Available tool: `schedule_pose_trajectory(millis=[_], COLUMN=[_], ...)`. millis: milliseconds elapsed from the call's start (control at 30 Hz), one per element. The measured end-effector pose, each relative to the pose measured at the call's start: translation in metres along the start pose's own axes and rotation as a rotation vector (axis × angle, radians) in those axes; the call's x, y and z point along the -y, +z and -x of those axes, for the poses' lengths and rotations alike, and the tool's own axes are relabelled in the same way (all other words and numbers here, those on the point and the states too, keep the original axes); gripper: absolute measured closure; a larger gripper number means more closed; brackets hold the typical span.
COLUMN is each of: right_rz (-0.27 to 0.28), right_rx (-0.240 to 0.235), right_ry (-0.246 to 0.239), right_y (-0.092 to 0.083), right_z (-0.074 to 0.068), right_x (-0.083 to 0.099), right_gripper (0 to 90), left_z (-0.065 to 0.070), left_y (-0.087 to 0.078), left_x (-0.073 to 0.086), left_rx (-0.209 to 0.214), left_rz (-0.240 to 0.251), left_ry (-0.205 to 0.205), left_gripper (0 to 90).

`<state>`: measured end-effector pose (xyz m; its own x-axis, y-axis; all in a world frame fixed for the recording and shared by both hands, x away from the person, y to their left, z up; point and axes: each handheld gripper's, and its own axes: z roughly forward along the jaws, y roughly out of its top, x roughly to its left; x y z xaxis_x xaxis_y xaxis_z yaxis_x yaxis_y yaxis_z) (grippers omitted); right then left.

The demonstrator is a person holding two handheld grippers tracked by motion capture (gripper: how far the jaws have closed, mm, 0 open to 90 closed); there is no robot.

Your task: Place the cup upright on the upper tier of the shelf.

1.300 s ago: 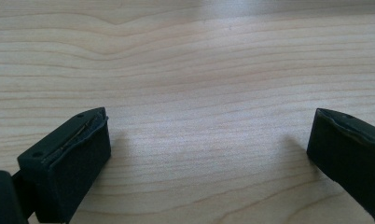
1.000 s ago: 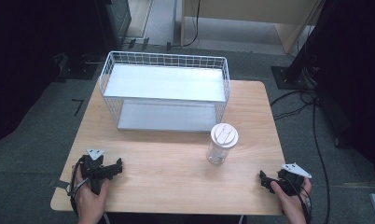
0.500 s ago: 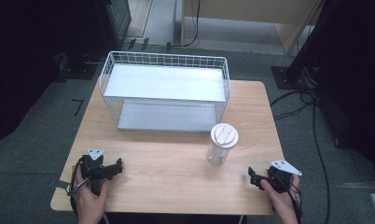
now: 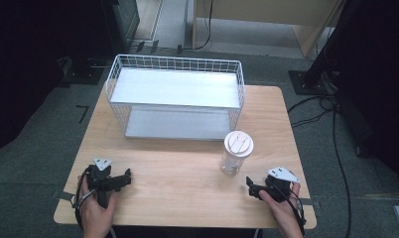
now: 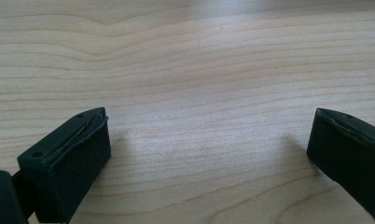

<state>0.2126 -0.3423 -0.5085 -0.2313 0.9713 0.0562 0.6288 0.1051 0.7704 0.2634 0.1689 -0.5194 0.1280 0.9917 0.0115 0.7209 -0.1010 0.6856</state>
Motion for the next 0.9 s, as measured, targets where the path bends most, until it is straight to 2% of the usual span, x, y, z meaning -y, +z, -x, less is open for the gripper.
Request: schedule_pose_trajectory(millis=[233,567,733,800,900], right_rz=[0.013,0.068,0.101,0.125,0.145], right_rx=[-0.029,-0.067,-0.098,-0.125,-0.112], right_ry=[-0.013,-0.034,-0.021,0.008,0.021], right_y=[0.001,0.002,0.002,0.002,0.003], right_z=[-0.012,-0.029,-0.037,-0.041,-0.044], right_x=[-0.002,-0.008,-0.012,-0.016,-0.018], right_gripper=[3.6,3.6,3.6,3.7,3.7], left_z=[0.0,0.0,0.0,0.0,0.0], left_y=[0.0,0.0,0.0,0.0,0.0], left_x=[0.0,0.0,0.0,0.0,0.0], left_rx=[0.0,0.0,0.0,0.0,0.0], left_rz=[0.0,0.0,0.0,0.0,0.0], left_ry=[0.0,0.0,0.0,0.0,0.0], left_gripper=[0.0,0.0,0.0,0.0,0.0])
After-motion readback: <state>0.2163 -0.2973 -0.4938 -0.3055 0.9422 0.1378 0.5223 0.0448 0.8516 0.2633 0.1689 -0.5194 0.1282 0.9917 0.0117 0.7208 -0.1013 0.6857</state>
